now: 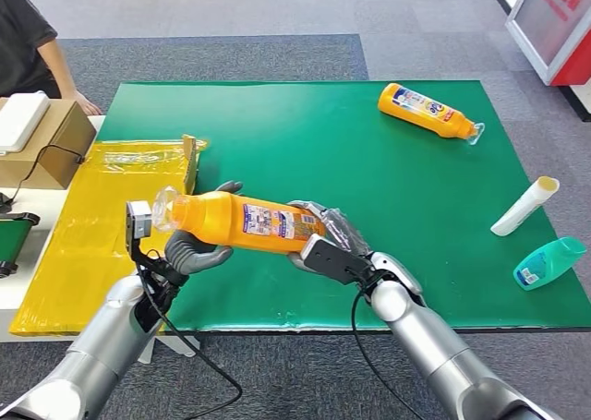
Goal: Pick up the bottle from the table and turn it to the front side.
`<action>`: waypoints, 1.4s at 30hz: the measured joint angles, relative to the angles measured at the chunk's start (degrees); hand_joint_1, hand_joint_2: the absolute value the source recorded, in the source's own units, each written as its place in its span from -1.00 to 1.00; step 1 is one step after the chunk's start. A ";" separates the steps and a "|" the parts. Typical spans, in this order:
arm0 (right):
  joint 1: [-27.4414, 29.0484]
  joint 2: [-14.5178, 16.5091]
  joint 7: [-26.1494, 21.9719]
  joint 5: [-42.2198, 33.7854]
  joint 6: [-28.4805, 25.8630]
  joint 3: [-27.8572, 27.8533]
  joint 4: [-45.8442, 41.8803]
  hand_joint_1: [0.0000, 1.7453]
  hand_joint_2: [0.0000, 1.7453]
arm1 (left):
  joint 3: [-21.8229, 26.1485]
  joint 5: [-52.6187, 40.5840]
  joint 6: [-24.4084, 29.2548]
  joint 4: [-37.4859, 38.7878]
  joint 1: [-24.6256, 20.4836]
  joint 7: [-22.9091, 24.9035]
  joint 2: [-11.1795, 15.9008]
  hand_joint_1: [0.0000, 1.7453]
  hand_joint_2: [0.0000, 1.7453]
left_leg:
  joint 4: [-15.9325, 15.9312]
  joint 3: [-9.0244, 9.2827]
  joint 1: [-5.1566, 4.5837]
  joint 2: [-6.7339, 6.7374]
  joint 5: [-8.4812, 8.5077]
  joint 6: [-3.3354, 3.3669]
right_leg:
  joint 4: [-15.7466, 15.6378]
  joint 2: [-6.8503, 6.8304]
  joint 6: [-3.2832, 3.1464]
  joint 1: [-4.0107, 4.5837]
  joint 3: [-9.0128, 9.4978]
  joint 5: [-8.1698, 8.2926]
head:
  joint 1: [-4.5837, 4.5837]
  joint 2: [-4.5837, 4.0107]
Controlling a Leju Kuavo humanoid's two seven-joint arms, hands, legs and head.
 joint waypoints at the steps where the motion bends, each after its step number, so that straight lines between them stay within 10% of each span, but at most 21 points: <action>1: -0.05 0.00 0.01 0.00 0.07 0.02 0.01 1.00 1.00 | 0.00 -0.14 -0.10 0.00 -0.03 -0.09 -0.01 -1.00 1.00 | 0.00 0.00 0.00 0.00 0.00 0.00 | 0.00 0.00 0.00 0.00 0.00 0.00 | 0.00 0.00; 15: -0.41 0.00 0.10 0.00 0.54 0.51 0.14 1.00 1.00 | -0.20 -1.04 -1.91 -0.01 -0.26 -1.46 -0.05 -0.88 1.00 | 0.00 0.00 0.00 0.00 0.00 0.00 | 0.00 0.00 0.00 0.00 0.00 0.00 | 0.01 0.00; 17: -0.56 0.00 0.10 0.00 0.66 0.68 0.37 1.00 1.00 | -0.33 -1.41 -2.23 -0.02 -0.28 -1.76 -0.05 -0.47 1.00 | 0.00 0.00 0.00 0.00 0.00 0.00 | 0.00 0.00 0.00 0.00 0.01 0.00 | 0.01 0.00; 20: -0.89 0.01 0.11 0.00 0.76 0.89 0.74 1.00 1.00 | -0.49 -1.70 -2.58 -0.08 -0.30 -2.10 -0.05 0.71 1.00 | 0.00 0.00 0.00 0.00 0.00 0.00 | 0.00 0.00 0.00 0.00 0.01 0.00 | 0.01 0.00; 22: -1.18 0.03 0.16 0.00 0.78 0.91 1.02 1.00 1.00 | -0.63 -1.86 -2.76 -0.15 -0.30 -2.29 -0.05 1.00 1.00 | 0.00 0.00 0.00 0.00 0.00 0.00 | 0.00 0.00 0.00 0.00 0.01 0.00 | 0.01 0.00; 36: -1.37 0.20 0.10 -0.02 1.37 1.20 1.45 0.98 1.00 | -0.90 -2.86 -2.67 -0.48 -0.34 -3.10 0.43 1.00 1.00 | 0.00 0.00 0.00 0.00 0.00 0.00 | 0.00 0.00 0.00 0.00 0.01 0.00 | 0.00 0.00; 37: -1.38 0.20 0.10 -0.02 1.37 1.20 1.45 0.90 1.00 | -0.90 -2.91 -2.59 -0.48 -0.34 -3.10 0.43 1.00 1.00 | 0.00 0.00 0.00 0.00 0.00 0.00 | 0.00 0.00 0.00 0.00 0.01 0.00 | 0.00 0.00; 42: -1.37 0.21 0.29 -0.02 1.21 1.20 1.48 -0.76 1.00 | -0.96 -4.14 -1.43 -0.71 -0.35 -3.15 0.43 1.00 1.00 | 0.00 0.00 0.00 0.00 0.00 0.00 | 0.00 0.00 0.00 0.00 0.01 0.00 | -0.01 0.00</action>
